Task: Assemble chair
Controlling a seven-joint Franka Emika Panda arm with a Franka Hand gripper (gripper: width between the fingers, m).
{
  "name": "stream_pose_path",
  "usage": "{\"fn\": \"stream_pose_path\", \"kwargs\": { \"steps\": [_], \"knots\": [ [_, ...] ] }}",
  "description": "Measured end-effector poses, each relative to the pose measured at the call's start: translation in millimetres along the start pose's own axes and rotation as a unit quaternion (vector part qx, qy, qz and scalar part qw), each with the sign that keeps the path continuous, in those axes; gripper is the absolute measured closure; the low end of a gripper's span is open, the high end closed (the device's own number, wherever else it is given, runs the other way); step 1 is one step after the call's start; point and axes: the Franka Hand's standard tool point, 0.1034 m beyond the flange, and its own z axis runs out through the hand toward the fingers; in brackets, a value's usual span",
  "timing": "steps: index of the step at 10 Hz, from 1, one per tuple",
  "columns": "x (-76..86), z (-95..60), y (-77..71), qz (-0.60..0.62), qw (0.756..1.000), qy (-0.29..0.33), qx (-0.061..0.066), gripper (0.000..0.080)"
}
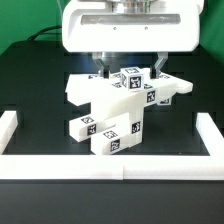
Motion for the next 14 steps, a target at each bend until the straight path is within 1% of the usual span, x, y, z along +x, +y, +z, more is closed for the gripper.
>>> {"fn": "stream_pose_path", "kwargs": {
  "steps": [1, 2, 3, 4, 8, 11, 14],
  "knots": [
    [-0.1, 0.1, -0.4, 0.002, 1.000, 0.000, 0.000, 0.0151],
    [-0.2, 0.2, -1.4, 0.005, 1.000, 0.000, 0.000, 0.0262],
    [-0.2, 0.2, -1.4, 0.006, 1.000, 0.000, 0.000, 0.0397],
    [0.1, 0.0, -0.9, 0.007, 1.000, 0.000, 0.000, 0.0515],
    [0.1, 0.1, -0.3, 0.021, 1.000, 0.000, 0.000, 0.0515],
    [0.1, 0.1, -0.6, 0.121, 0.993, 0.000, 0.001, 0.0515],
    [0.0, 0.7, 0.5, 0.226, 0.974, -0.001, 0.002, 0.0515]
  ]
}}
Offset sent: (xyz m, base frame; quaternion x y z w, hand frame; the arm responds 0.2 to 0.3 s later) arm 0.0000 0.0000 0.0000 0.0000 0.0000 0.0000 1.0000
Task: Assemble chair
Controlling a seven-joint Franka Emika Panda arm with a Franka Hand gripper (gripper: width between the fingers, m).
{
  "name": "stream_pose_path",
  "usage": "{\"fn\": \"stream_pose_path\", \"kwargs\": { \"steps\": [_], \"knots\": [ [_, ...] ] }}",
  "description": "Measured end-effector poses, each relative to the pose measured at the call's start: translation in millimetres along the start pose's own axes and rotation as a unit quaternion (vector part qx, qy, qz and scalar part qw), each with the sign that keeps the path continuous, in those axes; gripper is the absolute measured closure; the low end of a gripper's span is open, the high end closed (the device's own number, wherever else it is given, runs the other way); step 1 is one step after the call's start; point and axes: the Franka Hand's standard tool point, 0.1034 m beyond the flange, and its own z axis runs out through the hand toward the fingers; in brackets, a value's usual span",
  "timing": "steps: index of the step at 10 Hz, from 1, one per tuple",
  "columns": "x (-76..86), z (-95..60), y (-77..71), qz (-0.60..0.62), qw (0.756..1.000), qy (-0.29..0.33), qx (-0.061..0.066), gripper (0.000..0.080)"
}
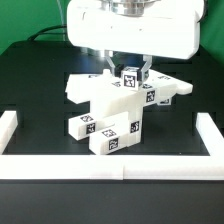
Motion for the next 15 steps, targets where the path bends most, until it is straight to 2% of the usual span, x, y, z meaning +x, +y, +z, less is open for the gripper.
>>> {"fn": "stream_pose_path", "kwargs": {
  "steps": [1, 7, 12, 14, 15],
  "knots": [
    [2.6, 0.7, 3.6, 0.028, 1.000, -0.001, 0.005, 0.0515],
    [7.5, 1.1, 7.4, 0.198, 0.980, -0.002, 0.009, 0.0515],
    [5.3, 1.4, 3.1, 0.335, 0.942, -0.003, 0.008, 0.0515],
    [4.9, 1.5, 2.6, 0.384, 0.923, -0.004, 0.008, 0.0515],
    [4.5, 1.6, 2.0, 0.422, 0.906, -0.005, 0.008, 0.0515]
  ]
}}
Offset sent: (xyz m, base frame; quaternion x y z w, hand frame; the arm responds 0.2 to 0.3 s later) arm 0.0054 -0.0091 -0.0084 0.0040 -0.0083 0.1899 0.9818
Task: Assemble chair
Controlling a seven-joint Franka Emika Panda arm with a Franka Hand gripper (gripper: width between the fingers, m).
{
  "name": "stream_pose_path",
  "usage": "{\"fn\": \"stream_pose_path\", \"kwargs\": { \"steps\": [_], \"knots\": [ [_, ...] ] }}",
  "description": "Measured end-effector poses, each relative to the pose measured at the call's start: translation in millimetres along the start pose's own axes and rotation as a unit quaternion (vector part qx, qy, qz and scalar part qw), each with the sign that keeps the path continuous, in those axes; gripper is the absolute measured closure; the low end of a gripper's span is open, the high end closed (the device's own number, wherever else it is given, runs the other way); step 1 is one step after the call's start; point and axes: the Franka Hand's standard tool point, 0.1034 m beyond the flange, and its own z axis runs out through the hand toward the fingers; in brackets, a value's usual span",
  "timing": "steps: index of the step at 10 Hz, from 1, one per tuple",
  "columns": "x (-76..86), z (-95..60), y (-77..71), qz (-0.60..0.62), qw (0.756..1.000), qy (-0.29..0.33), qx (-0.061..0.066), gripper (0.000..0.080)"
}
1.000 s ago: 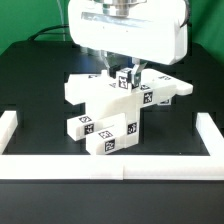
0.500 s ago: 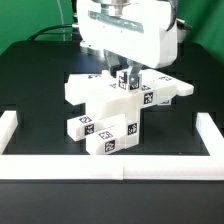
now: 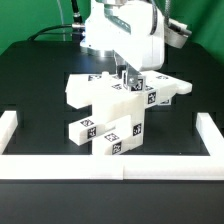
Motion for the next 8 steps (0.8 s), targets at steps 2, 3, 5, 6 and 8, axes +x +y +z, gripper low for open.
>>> {"fn": "stream_pose_path", "kwargs": {
  "steps": [2, 3, 5, 6, 8],
  "knots": [
    [-1.6, 0.4, -0.4, 0.078, 0.997, -0.003, 0.001, 0.0515],
    [-2.0, 0.5, -0.5, 0.098, 0.995, -0.005, 0.001, 0.0515],
    [-2.4, 0.7, -0.9, 0.154, 0.988, -0.006, 0.002, 0.0515],
    [-2.6, 0.7, -1.2, 0.178, 0.984, -0.006, 0.003, 0.0515],
    [-3.8, 0.9, -1.6, 0.229, 0.973, -0.009, 0.003, 0.0515]
  ]
}}
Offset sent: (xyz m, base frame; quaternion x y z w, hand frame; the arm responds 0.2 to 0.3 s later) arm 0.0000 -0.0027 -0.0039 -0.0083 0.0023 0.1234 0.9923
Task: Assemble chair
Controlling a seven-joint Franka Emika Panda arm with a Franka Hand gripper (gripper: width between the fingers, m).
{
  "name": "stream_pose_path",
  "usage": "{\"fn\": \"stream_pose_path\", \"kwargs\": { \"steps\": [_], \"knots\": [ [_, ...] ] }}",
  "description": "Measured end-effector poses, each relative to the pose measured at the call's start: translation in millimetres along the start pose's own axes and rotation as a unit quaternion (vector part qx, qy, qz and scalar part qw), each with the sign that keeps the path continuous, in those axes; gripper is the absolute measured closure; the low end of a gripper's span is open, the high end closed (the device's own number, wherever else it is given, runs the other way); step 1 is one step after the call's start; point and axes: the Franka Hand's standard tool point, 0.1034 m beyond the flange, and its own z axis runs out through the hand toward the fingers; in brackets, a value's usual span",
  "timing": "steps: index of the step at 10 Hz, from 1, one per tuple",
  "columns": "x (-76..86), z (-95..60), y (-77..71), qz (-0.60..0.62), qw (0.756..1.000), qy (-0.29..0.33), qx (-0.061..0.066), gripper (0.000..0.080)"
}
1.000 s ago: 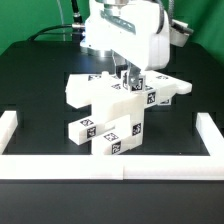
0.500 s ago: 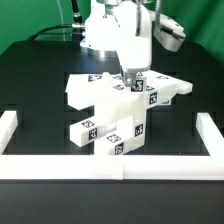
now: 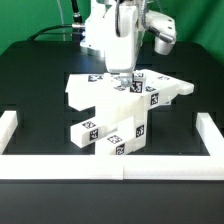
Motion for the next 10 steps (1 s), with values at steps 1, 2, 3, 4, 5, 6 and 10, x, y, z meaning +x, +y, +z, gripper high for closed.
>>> {"fn": "stream_pose_path", "kwargs": {
  "steps": [1, 2, 3, 4, 5, 6, 10],
  "knots": [
    [-0.8, 0.2, 0.2, 0.031, 1.000, -0.002, 0.000, 0.0515],
    [-1.4, 0.2, 0.3, 0.066, 0.998, -0.002, -0.001, 0.0515],
    [-1.9, 0.3, 0.5, 0.085, 0.996, -0.002, -0.001, 0.0515],
    [-2.1, 0.4, 0.6, 0.083, 0.997, -0.002, -0.001, 0.0514],
    [-2.1, 1.2, 0.9, 0.081, 0.997, -0.002, -0.001, 0.0514],
    [-2.2, 1.9, 1.2, 0.069, 0.998, -0.001, -0.002, 0.0348],
    [-2.4, 2.7, 2.3, -0.052, 0.999, 0.005, -0.009, 0.0153]
  ]
}}
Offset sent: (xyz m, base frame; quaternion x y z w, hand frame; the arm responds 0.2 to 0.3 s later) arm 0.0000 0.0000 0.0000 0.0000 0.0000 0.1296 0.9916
